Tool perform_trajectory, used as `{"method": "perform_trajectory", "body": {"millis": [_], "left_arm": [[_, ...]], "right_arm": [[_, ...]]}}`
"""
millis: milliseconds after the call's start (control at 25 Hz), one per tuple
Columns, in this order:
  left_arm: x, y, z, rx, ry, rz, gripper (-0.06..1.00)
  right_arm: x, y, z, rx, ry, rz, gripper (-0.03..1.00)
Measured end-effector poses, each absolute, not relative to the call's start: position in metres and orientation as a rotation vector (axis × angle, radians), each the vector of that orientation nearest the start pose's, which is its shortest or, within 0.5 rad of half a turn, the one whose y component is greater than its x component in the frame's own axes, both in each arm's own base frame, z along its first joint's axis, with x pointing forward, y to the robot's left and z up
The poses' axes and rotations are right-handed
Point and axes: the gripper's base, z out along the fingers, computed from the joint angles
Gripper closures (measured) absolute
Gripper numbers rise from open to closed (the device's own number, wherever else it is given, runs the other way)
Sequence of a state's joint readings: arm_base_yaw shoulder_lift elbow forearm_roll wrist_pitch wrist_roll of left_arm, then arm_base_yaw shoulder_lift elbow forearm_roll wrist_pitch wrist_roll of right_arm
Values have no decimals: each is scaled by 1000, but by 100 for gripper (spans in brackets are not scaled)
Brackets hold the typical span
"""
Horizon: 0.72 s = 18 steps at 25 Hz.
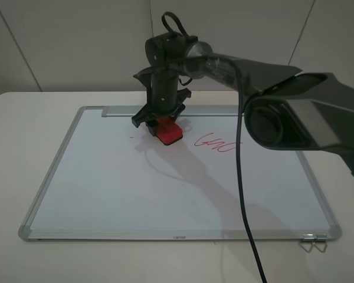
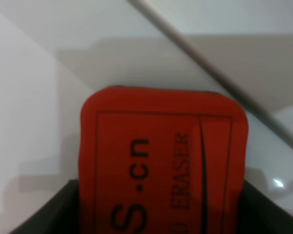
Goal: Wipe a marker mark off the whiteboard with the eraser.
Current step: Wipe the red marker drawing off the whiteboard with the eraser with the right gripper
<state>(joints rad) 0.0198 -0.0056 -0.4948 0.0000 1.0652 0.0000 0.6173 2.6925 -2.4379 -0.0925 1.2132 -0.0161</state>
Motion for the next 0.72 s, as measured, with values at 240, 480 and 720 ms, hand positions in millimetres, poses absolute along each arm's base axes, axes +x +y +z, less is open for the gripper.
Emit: {"method": "perform_trajectory", "body": {"millis": [240, 480, 720], "left_arm": [[-5, 0, 275, -20, 2048, 12, 17], [-5, 0, 275, -20, 2048, 12, 17], [-5, 0, 275, -20, 2048, 12, 17]], "right_arm": [[433, 322, 102, -1018, 2751, -39, 45], [406, 355, 102, -1139, 2709, -4, 45], [390, 372, 100, -1197, 2690, 5, 45]]}}
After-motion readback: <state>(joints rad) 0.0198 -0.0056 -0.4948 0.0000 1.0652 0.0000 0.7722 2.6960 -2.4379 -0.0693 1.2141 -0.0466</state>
